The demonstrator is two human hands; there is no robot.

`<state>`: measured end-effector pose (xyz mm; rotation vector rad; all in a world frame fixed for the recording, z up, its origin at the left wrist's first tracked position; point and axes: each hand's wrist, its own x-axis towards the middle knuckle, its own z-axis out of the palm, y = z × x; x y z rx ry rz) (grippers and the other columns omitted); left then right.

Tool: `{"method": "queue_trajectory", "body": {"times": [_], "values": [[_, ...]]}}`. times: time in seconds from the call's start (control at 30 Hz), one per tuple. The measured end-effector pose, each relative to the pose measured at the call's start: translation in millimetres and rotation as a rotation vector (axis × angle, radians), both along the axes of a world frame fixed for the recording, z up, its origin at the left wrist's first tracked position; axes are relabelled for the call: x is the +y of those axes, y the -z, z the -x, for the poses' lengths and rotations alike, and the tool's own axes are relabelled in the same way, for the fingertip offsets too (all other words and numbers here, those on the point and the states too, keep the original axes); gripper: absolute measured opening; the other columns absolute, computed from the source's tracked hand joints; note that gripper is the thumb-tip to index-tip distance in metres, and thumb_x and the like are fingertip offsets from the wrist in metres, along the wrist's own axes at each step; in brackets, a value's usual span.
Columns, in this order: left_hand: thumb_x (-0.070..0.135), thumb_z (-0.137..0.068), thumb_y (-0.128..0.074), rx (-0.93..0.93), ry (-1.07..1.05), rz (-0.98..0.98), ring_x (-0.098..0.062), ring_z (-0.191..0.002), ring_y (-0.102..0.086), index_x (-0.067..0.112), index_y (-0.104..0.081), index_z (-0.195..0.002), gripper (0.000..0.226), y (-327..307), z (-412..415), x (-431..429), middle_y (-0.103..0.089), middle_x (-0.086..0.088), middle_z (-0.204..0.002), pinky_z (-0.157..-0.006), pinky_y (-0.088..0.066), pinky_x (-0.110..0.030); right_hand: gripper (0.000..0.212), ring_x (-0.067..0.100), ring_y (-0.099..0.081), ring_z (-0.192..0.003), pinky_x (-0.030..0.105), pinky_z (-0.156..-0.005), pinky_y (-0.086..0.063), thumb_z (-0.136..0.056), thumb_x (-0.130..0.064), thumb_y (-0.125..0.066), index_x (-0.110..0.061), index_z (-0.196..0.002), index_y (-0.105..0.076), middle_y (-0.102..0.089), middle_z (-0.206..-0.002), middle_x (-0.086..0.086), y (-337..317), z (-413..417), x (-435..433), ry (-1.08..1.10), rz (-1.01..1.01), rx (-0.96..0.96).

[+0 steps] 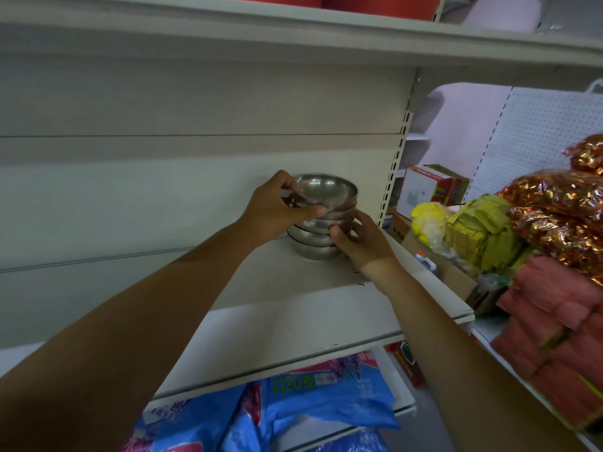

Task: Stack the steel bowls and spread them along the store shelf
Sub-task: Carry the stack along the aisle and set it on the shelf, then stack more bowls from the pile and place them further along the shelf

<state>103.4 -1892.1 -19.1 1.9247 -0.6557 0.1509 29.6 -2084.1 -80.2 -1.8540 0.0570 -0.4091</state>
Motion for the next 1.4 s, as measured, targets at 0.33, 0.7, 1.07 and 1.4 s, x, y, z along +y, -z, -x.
{"method": "queue_trajectory", "body": {"times": [0.33,0.7,1.07,1.4], "values": [[0.040,-0.076,-0.086,-0.001,0.032,-0.018,-0.015,-0.124,-0.054,0.030,-0.053,-0.131,0.064,1.5,19.1,58.9,-0.056,0.006,-0.137,-0.100,-0.050,-0.034,0.092,0.026,-0.052,-0.134,0.036,-0.107,-0.047,-0.084,-0.049,-0.078,-0.017,-0.157,-0.032,-0.048,-0.151,0.008,-7.6,39.1,28.5,0.280,0.109,0.122],[0.053,-0.087,-0.071,-0.115,-0.222,-0.379,-0.014,-0.128,-0.051,0.033,-0.051,-0.135,0.056,-3.4,111.8,288.4,-0.055,0.007,-0.137,-0.094,-0.039,-0.027,0.086,0.017,-0.038,-0.145,0.025,-0.115,-0.030,-0.088,-0.045,-0.075,-0.015,-0.157,-0.034,-0.041,-0.158,0.000,-40.0,102.0,215.0,0.181,0.355,0.023],[0.051,-0.084,-0.074,-0.159,-0.583,-0.448,-0.020,-0.125,-0.058,0.024,-0.058,-0.134,0.059,-7.2,223.3,562.5,-0.062,0.001,-0.134,-0.106,-0.044,-0.034,0.084,0.021,-0.031,-0.151,0.033,-0.119,-0.028,-0.094,-0.049,-0.067,-0.024,-0.162,-0.023,-0.030,-0.166,0.000,-45.6,113.2,478.3,-0.275,0.511,-0.019],[0.043,-0.083,-0.078,-0.074,-1.023,-0.352,-0.022,-0.126,-0.058,0.018,-0.062,-0.130,0.056,-7.2,302.4,749.7,-0.065,-0.007,-0.130,-0.095,-0.042,-0.028,0.072,0.020,-0.043,-0.142,0.022,-0.105,-0.031,-0.094,-0.045,-0.068,-0.019,-0.155,-0.039,-0.043,-0.158,0.001,-58.4,97.0,696.3,-0.647,0.564,-0.129]]}}
